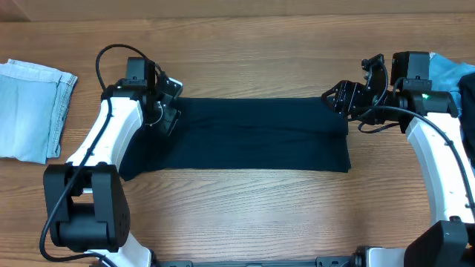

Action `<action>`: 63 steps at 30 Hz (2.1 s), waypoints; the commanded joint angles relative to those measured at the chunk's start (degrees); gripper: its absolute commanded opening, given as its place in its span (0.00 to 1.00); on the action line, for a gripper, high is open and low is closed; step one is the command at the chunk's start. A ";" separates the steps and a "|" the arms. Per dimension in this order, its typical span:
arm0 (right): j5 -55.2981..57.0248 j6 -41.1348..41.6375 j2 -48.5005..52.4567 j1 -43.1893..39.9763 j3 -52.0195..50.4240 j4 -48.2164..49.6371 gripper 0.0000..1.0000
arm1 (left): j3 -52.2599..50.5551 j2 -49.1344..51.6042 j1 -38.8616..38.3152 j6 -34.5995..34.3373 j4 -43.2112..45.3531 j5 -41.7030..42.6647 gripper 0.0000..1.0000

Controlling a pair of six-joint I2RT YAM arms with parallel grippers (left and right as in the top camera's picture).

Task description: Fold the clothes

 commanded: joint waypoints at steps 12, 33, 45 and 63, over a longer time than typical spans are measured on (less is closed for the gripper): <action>-0.68 0.17 -1.33 -0.15 1.09 0.17 0.81 | -8.33 0.35 -0.37 3.26 9.29 -3.45 0.52; -0.68 1.40 -1.33 -0.15 1.09 0.50 0.82 | -6.67 -3.56 -1.46 -3.30 3.04 -2.03 0.05; -0.68 1.38 -1.33 -0.15 1.09 1.05 0.82 | -4.96 -4.44 -6.40 -5.95 -4.13 2.12 0.38; -0.61 1.62 -1.31 -0.15 1.03 -2.29 0.82 | -4.94 -0.94 4.31 -15.34 29.66 -8.81 0.70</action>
